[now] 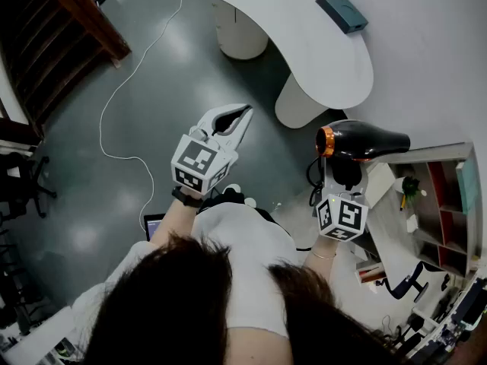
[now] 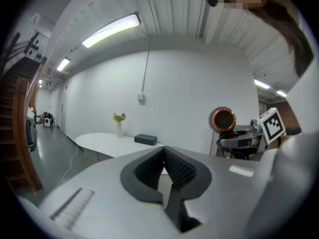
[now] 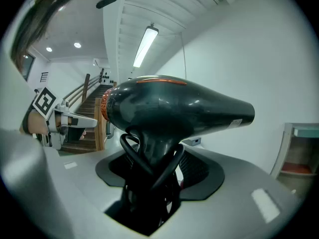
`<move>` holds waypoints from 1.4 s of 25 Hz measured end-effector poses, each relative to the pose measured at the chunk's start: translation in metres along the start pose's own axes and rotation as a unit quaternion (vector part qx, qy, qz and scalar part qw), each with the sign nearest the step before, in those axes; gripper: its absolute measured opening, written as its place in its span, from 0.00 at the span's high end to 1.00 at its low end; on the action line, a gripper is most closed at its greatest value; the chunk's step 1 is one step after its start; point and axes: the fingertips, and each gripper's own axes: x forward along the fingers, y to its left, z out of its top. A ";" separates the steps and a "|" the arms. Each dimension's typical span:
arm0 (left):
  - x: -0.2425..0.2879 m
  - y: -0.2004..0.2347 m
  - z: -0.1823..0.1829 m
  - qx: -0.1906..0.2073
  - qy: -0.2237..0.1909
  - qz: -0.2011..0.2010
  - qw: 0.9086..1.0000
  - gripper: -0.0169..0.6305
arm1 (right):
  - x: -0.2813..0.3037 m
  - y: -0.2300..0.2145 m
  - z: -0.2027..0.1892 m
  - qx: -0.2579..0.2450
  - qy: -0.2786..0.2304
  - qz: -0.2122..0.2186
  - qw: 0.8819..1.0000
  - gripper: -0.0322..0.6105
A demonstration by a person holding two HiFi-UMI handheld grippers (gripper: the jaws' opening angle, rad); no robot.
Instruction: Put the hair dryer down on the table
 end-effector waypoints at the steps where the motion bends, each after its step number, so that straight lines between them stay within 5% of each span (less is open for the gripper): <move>1: -0.001 -0.001 -0.001 0.001 0.003 0.002 1.000 0.88 | -0.002 0.000 -0.002 0.008 0.003 0.001 1.000 0.55; 13: 0.005 0.013 -0.015 0.004 0.019 0.020 1.000 0.88 | 0.019 0.001 -0.018 0.035 0.019 0.022 0.999 0.55; 26: 0.097 0.135 0.015 0.004 0.017 0.017 1.000 0.88 | 0.181 0.012 0.023 0.028 0.016 0.034 0.999 0.55; 35: 0.128 0.200 0.023 0.004 0.018 -0.002 1.000 0.88 | 0.245 0.021 0.036 0.034 0.019 0.005 0.999 0.55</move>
